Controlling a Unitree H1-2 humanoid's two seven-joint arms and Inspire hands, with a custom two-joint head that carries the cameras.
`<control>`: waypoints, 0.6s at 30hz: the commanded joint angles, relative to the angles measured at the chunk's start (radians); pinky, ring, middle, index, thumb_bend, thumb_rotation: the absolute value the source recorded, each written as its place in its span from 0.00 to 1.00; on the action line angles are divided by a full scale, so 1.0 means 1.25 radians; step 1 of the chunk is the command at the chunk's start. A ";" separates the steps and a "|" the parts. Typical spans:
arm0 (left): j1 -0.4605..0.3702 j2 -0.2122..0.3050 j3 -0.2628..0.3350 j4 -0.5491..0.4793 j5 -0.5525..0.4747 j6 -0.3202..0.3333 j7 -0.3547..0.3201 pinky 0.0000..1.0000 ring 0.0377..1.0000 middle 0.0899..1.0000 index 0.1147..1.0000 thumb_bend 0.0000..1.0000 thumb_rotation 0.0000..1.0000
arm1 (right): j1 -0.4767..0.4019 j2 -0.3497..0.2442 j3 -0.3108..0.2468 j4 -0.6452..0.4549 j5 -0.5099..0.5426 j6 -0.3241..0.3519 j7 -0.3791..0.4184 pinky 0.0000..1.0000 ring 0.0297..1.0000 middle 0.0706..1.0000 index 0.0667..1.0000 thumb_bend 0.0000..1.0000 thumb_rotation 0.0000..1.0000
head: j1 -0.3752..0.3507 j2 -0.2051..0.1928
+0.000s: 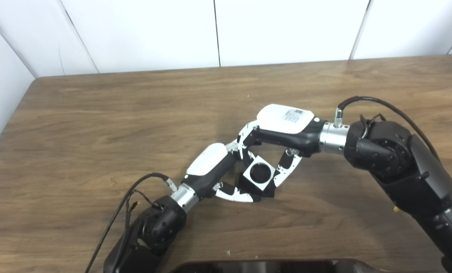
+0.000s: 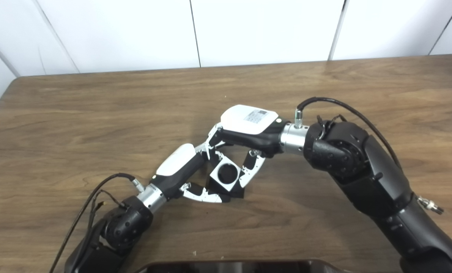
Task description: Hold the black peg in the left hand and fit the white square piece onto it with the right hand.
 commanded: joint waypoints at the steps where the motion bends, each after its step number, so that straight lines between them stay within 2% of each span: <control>1: 0.023 0.012 -0.029 0.012 0.048 0.029 -0.042 0.92 0.98 0.91 0.43 0.52 0.08 | -0.021 -0.004 0.001 0.024 -0.041 -0.001 -0.008 0.70 0.78 0.74 0.44 0.52 0.14 | -0.001 0.001; 10: 0.022 0.011 -0.033 0.001 0.046 0.046 -0.049 0.92 0.98 0.92 0.43 0.52 0.08 | -0.005 -0.001 0.007 0.053 -0.053 0.003 -0.020 0.72 0.77 0.73 0.44 0.52 0.14 | 0.003 0.003; 18: 0.022 0.016 -0.033 0.001 0.049 0.041 -0.043 0.92 0.98 0.92 0.43 0.52 0.08 | 0.010 -0.016 0.023 0.072 -0.081 -0.013 -0.023 0.69 0.76 0.73 0.44 0.52 0.14 | 0.003 0.005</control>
